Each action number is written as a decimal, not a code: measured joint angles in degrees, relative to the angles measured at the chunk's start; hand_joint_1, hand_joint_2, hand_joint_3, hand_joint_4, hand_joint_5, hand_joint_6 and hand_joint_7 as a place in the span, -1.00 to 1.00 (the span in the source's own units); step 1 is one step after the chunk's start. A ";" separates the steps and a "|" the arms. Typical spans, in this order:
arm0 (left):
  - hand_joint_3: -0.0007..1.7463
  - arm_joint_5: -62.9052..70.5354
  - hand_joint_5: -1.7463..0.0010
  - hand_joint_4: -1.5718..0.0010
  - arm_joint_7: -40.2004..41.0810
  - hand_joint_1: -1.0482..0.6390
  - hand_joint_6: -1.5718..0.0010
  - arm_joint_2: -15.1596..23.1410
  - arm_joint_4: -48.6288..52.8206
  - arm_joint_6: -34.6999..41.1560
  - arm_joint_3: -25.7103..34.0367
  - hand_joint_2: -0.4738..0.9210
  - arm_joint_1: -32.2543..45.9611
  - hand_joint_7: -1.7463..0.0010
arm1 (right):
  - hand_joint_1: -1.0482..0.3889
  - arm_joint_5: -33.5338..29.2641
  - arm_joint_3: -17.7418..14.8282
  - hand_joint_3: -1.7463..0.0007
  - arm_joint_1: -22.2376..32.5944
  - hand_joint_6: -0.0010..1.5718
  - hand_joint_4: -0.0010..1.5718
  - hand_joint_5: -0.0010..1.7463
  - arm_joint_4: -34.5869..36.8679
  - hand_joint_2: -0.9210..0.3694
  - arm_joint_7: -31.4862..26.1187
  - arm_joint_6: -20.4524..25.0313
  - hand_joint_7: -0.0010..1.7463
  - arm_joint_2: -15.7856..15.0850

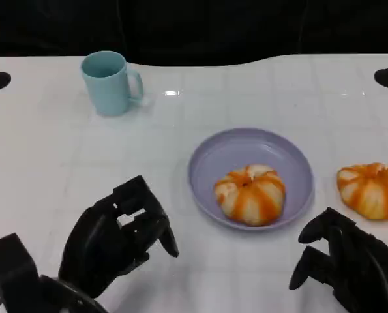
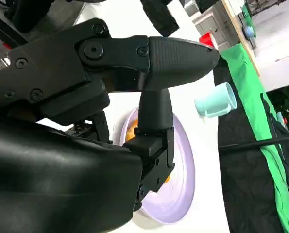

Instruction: Grasp the bread from the table and place it into the plate.

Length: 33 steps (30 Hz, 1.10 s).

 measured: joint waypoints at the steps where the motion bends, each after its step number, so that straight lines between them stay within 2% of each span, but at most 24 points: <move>1: -0.61 -0.07 -1.00 0.06 0.00 -0.46 0.33 -0.01 -0.36 0.20 0.23 1.00 0.24 -0.99 | -0.25 -0.05 0.03 0.39 0.00 -0.47 -0.21 1.00 -0.01 -1.00 0.00 0.00 0.97 0.00; 33: -0.63 -0.06 -1.00 0.06 0.90 -0.44 0.36 -0.07 -2.73 4.23 2.34 1.00 7.06 -1.00 | -0.25 -0.34 0.24 0.39 0.21 -0.46 -0.21 1.00 -0.73 -1.00 0.12 -0.33 0.96 -0.35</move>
